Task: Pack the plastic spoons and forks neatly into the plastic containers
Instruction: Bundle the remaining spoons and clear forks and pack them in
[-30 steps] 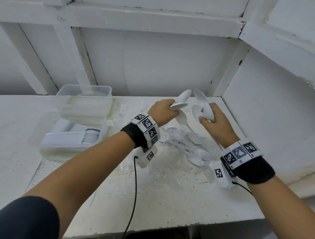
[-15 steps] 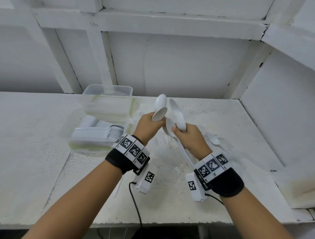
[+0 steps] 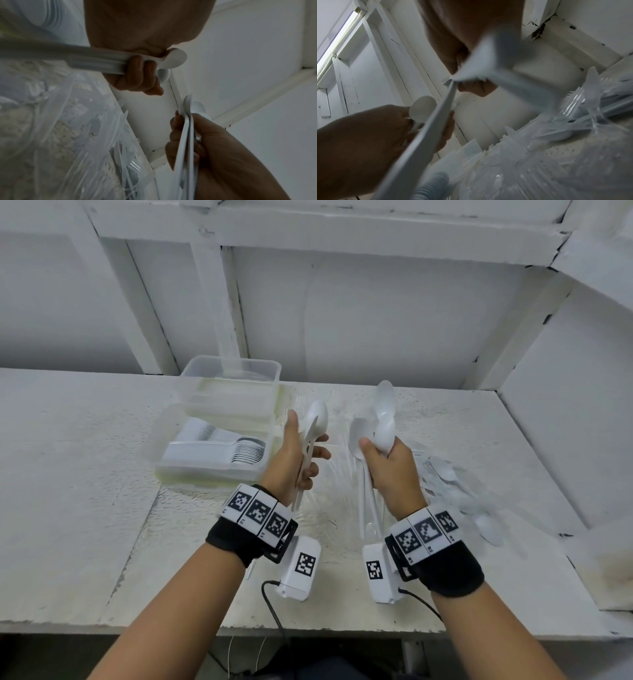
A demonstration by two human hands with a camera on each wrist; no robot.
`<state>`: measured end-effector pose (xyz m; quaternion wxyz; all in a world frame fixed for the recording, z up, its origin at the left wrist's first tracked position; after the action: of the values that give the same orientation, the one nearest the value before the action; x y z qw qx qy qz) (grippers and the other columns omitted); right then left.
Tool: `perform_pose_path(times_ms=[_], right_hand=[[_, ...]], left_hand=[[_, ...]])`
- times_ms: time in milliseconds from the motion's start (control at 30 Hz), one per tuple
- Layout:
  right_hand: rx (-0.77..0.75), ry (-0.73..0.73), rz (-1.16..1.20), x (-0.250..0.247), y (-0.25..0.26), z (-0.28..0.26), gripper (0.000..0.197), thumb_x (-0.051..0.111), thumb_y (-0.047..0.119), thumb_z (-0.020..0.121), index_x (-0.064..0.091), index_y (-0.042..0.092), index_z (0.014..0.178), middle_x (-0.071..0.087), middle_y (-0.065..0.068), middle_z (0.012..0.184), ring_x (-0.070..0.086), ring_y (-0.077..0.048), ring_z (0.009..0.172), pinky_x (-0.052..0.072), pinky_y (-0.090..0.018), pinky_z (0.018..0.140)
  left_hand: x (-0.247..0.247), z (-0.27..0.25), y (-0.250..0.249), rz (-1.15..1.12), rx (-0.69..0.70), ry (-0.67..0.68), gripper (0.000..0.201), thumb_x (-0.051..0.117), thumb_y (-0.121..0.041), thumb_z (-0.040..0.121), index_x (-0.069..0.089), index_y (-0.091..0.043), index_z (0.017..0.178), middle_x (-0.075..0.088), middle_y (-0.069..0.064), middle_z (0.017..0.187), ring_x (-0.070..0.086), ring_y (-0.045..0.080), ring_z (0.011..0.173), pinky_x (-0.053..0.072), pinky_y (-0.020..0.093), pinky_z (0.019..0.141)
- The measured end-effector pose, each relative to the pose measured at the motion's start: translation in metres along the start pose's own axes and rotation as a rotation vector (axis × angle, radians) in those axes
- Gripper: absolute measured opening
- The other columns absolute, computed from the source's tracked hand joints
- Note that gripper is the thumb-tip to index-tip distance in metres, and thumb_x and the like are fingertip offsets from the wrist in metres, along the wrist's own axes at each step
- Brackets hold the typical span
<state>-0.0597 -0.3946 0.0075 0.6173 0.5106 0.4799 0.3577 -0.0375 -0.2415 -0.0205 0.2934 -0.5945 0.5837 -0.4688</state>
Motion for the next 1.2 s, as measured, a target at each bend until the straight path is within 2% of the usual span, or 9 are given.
perform_pose_path(times_ms=[100,200,300,400,500,567,767,933,1200], right_hand=[[-0.029,0.011,0.019,0.008,0.004,-0.004,0.02,0.056,0.023,0.092,0.05,0.024,0.073,0.049,0.007,0.062,0.047,-0.007,0.057,0.039,-0.022,0.054],[-0.046,0.064,0.012,0.023,0.006,-0.009,0.018,0.055,0.022,0.092,0.052,0.026,0.075,0.049,0.008,0.062,0.047,-0.009,0.058,0.039,-0.024,0.056],[-0.088,0.086,-0.035,0.03,0.009,-0.01,0.017,0.054,0.021,0.093,0.053,0.025,0.076,0.05,0.009,0.063,0.047,-0.005,0.058,0.038,-0.015,0.055],[-0.121,0.08,-0.082,0.032,0.01,-0.01,0.004,0.054,0.021,0.093,0.056,0.02,0.09,0.054,0.012,0.069,0.052,-0.002,0.065,0.04,-0.013,0.058],[-0.09,0.079,-0.048,0.034,0.007,-0.011,0.015,0.054,0.02,0.093,0.057,0.018,0.108,0.058,0.014,0.081,0.059,-0.004,0.076,0.05,-0.024,0.067],[-0.094,0.075,-0.034,0.033,0.008,-0.011,0.015,0.054,0.019,0.093,0.056,0.017,0.107,0.058,0.014,0.081,0.059,0.001,0.073,0.049,-0.019,0.063],[-0.119,0.046,-0.084,0.026,0.009,-0.006,0.016,0.051,0.016,0.093,0.055,0.001,0.098,0.057,-0.016,0.081,0.05,-0.016,0.064,0.042,-0.027,0.058],[-0.116,0.053,-0.113,0.017,0.006,-0.003,0.015,0.05,0.016,0.094,0.055,0.003,0.1,0.052,-0.007,0.074,0.045,-0.014,0.059,0.039,-0.017,0.052],[-0.148,-0.006,-0.142,0.001,0.01,0.0,0.007,0.05,0.019,0.095,0.05,0.013,0.093,0.049,0.005,0.071,0.048,-0.011,0.062,0.037,-0.018,0.056]], left_hand=[[0.003,0.0,0.008,-0.119,-0.033,0.025,0.053,0.017,-0.053,0.097,0.054,-0.015,0.095,0.052,0.0,0.066,0.029,0.007,0.038,0.017,0.017,0.04],[0.008,-0.001,0.014,-0.086,-0.034,0.017,0.04,0.022,-0.039,0.099,0.052,-0.014,0.09,0.049,0.001,0.066,0.029,0.008,0.04,0.018,0.018,0.04],[0.011,0.001,0.019,-0.053,-0.047,0.011,0.034,0.027,-0.033,0.1,0.046,-0.012,0.083,0.045,0.003,0.066,0.031,0.01,0.043,0.023,0.017,0.038],[0.013,0.003,0.017,-0.031,-0.052,0.032,0.034,0.026,-0.033,0.101,0.045,-0.011,0.084,0.044,0.003,0.065,0.033,0.011,0.045,0.025,0.018,0.038],[0.02,0.001,0.014,0.018,-0.051,0.082,0.031,0.027,-0.027,0.1,0.046,-0.013,0.081,0.042,0.0,0.06,0.033,0.011,0.047,0.025,0.02,0.04],[0.022,0.0,0.014,0.027,-0.064,0.088,0.03,0.03,-0.026,0.099,0.047,-0.014,0.077,0.041,0.0,0.058,0.033,0.011,0.048,0.025,0.022,0.044],[0.021,-0.001,0.017,0.014,-0.04,0.09,0.03,0.036,-0.03,0.1,0.05,-0.014,0.079,0.048,0.0,0.062,0.041,0.011,0.055,0.035,0.023,0.053],[0.017,-0.005,0.02,0.016,-0.017,0.048,0.014,0.049,-0.026,0.097,0.05,-0.015,0.089,0.062,0.003,0.073,0.061,0.017,0.069,0.052,0.034,0.067],[0.017,-0.012,0.017,0.142,0.078,0.069,0.013,0.051,-0.019,0.095,0.053,-0.019,0.082,0.066,0.001,0.076,0.069,0.016,0.069,0.055,0.038,0.071]])
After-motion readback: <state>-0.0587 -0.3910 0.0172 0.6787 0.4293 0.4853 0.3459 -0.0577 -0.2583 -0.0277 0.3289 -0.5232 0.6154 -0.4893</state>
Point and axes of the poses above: each hand's wrist, its own z-axis towards the middle knuckle, its own x-axis out of the palm, y = z × x, the point moved 8 cm from there along z, towards the middle knuckle
